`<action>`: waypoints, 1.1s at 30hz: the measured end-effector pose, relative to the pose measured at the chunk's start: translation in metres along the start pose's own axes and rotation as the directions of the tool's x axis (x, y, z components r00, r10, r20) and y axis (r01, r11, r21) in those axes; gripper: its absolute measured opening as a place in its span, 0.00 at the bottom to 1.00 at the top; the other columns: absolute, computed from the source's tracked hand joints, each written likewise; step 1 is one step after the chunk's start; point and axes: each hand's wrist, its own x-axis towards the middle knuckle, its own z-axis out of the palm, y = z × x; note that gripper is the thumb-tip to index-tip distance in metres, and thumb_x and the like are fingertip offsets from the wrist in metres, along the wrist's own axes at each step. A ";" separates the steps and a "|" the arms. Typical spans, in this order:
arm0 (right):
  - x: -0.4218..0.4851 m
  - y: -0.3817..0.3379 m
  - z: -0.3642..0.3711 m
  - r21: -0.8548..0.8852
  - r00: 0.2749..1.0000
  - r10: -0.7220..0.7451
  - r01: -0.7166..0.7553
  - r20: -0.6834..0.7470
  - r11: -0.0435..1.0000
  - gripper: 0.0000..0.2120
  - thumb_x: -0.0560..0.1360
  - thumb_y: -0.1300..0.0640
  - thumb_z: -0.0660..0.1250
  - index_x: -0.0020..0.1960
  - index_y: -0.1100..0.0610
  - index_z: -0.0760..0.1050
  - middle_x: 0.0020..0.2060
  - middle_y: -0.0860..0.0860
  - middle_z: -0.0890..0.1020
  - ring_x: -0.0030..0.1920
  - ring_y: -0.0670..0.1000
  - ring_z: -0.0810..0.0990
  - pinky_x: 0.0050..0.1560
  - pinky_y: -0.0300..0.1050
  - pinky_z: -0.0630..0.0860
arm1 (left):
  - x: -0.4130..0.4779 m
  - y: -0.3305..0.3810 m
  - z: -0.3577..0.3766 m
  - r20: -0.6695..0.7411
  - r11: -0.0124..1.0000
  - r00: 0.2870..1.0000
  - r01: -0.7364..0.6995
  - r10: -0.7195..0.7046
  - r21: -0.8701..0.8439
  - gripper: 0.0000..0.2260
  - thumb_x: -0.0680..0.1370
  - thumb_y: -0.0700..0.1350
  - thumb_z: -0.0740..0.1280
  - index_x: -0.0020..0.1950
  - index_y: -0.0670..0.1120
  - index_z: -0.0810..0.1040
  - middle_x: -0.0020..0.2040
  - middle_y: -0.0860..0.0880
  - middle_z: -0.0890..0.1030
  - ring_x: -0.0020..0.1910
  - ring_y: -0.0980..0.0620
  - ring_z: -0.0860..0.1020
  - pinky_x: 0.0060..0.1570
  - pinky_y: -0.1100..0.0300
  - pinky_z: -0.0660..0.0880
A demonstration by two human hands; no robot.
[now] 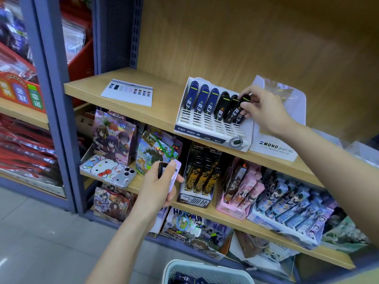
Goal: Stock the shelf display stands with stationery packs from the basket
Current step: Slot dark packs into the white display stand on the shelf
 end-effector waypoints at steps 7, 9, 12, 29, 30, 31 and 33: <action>0.015 -0.008 0.003 -0.250 0.995 -0.062 0.080 0.078 0.965 0.10 0.78 0.62 0.63 0.58 0.57 0.78 0.49 0.55 0.74 0.48 0.50 0.72 0.46 0.36 0.62 | 0.001 -0.002 0.000 -0.037 1.000 0.999 0.018 -0.019 -0.016 0.16 0.81 0.52 0.59 0.43 0.40 0.72 0.26 0.43 0.66 0.19 0.53 0.58 0.20 0.65 0.56; 0.017 -0.006 0.005 -0.221 0.996 -0.049 0.064 0.073 0.973 0.10 0.79 0.63 0.62 0.58 0.59 0.77 0.50 0.56 0.77 0.47 0.50 0.74 0.47 0.37 0.66 | 0.002 -0.003 -0.001 -0.047 0.999 0.999 0.025 -0.026 -0.021 0.15 0.81 0.52 0.59 0.43 0.41 0.72 0.28 0.42 0.67 0.19 0.54 0.58 0.20 0.65 0.56; 0.014 -0.003 0.008 -0.065 1.000 0.010 -0.010 0.011 0.998 0.08 0.78 0.65 0.63 0.57 0.61 0.71 0.45 0.56 0.76 0.44 0.57 0.80 0.41 0.35 0.75 | 0.003 -0.004 -0.002 -0.058 0.999 0.998 0.032 -0.034 -0.035 0.13 0.81 0.51 0.60 0.44 0.43 0.72 0.38 0.39 0.72 0.20 0.53 0.59 0.20 0.65 0.56; -0.044 -0.021 0.028 -0.064 0.962 -0.185 0.176 -0.201 0.982 0.07 0.79 0.63 0.60 0.56 0.58 0.73 0.47 0.48 0.71 0.38 0.39 0.71 0.43 0.30 0.67 | -0.001 0.002 0.001 0.025 0.989 0.998 0.065 -0.062 -0.130 0.10 0.82 0.42 0.56 0.51 0.38 0.75 0.31 0.46 0.79 0.19 0.53 0.61 0.19 0.65 0.60; -0.057 -0.026 0.033 -0.031 0.968 -0.198 0.196 -0.151 0.980 0.07 0.79 0.62 0.60 0.56 0.57 0.73 0.46 0.47 0.71 0.39 0.39 0.71 0.43 0.29 0.67 | -0.003 0.003 0.002 0.037 0.993 0.998 0.050 -0.046 -0.107 0.11 0.83 0.43 0.57 0.53 0.38 0.75 0.28 0.50 0.79 0.18 0.54 0.61 0.19 0.66 0.60; -0.069 -0.031 0.039 -0.004 0.977 -0.198 0.198 -0.078 0.980 0.07 0.80 0.60 0.60 0.56 0.56 0.73 0.45 0.46 0.72 0.40 0.39 0.71 0.43 0.28 0.66 | -0.005 0.004 0.003 0.053 0.995 0.998 0.036 -0.031 -0.094 0.10 0.82 0.44 0.57 0.55 0.39 0.75 0.27 0.52 0.79 0.17 0.55 0.61 0.19 0.66 0.60; -0.090 -0.038 0.052 0.030 0.982 -0.160 0.158 0.104 0.987 0.08 0.80 0.56 0.59 0.58 0.54 0.73 0.46 0.44 0.73 0.42 0.37 0.72 0.44 0.27 0.66 | -0.008 0.006 0.005 0.088 0.996 0.996 0.011 -0.003 -0.089 0.09 0.81 0.45 0.60 0.56 0.42 0.76 0.32 0.51 0.81 0.18 0.56 0.62 0.20 0.65 0.59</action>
